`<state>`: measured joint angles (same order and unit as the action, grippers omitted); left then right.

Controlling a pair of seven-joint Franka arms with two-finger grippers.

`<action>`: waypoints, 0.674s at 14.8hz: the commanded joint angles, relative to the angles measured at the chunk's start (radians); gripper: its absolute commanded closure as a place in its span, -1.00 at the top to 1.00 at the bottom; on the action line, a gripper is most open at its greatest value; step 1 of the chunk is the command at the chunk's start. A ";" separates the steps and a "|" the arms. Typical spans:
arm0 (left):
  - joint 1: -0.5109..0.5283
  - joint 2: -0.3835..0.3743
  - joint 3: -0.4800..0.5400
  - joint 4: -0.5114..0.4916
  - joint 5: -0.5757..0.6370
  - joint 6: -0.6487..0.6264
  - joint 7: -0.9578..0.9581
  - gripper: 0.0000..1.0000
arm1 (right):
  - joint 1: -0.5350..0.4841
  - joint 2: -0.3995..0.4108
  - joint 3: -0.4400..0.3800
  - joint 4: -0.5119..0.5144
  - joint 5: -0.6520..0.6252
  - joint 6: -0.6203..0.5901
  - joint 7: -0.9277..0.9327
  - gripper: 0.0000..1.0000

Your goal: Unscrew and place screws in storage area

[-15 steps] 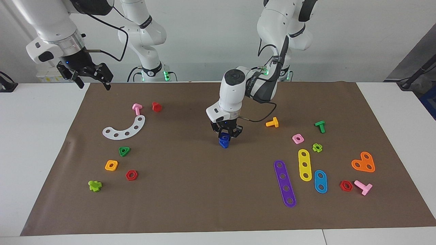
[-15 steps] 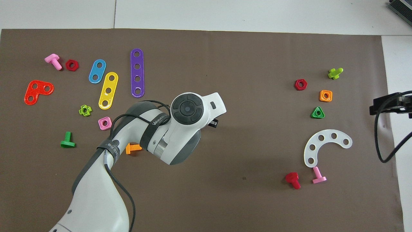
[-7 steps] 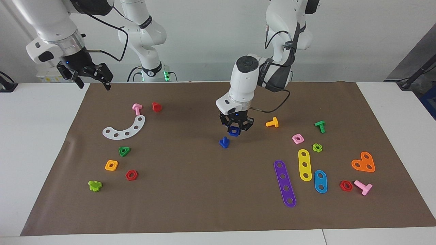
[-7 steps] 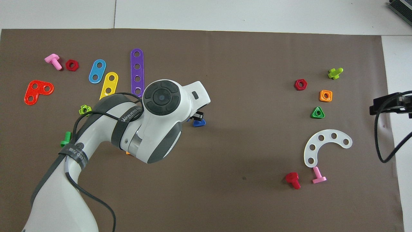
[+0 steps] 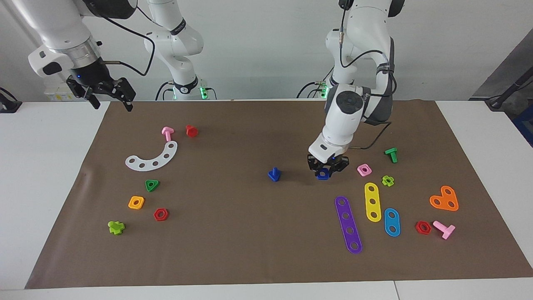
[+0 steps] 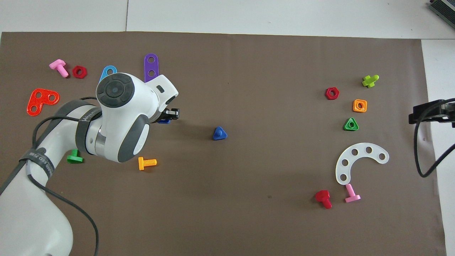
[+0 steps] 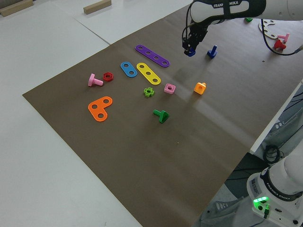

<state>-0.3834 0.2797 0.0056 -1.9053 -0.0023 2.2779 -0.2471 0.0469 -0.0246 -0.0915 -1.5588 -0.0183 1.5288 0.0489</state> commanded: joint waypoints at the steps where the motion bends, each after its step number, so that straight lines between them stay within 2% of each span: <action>1: 0.047 -0.074 -0.010 -0.176 0.019 0.161 0.017 -0.70 | 0.072 0.006 0.018 -0.046 0.017 0.089 0.055 1.00; 3: 0.075 -0.085 -0.010 -0.224 0.019 0.218 0.040 -0.69 | 0.166 0.002 0.018 -0.140 0.015 0.215 0.173 1.00; 6: 0.095 -0.083 -0.010 -0.256 0.019 0.258 0.058 -0.65 | 0.295 0.064 0.018 -0.167 0.017 0.296 0.290 1.00; 7: 0.098 -0.077 -0.010 -0.261 0.019 0.261 0.066 -0.57 | 0.336 0.092 0.018 -0.167 0.017 0.332 0.354 1.00; 9: 0.115 -0.076 -0.010 -0.262 0.019 0.264 0.100 -0.27 | 0.428 0.147 0.018 -0.168 0.015 0.417 0.510 1.00; 10: 0.118 -0.076 -0.010 -0.262 0.019 0.262 0.123 0.03 | 0.473 0.185 0.018 -0.165 0.015 0.468 0.576 1.00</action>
<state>-0.2904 0.2358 0.0047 -2.1291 -0.0020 2.5173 -0.1633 0.4553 0.1087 -0.0659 -1.7273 -0.0139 1.9250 0.5182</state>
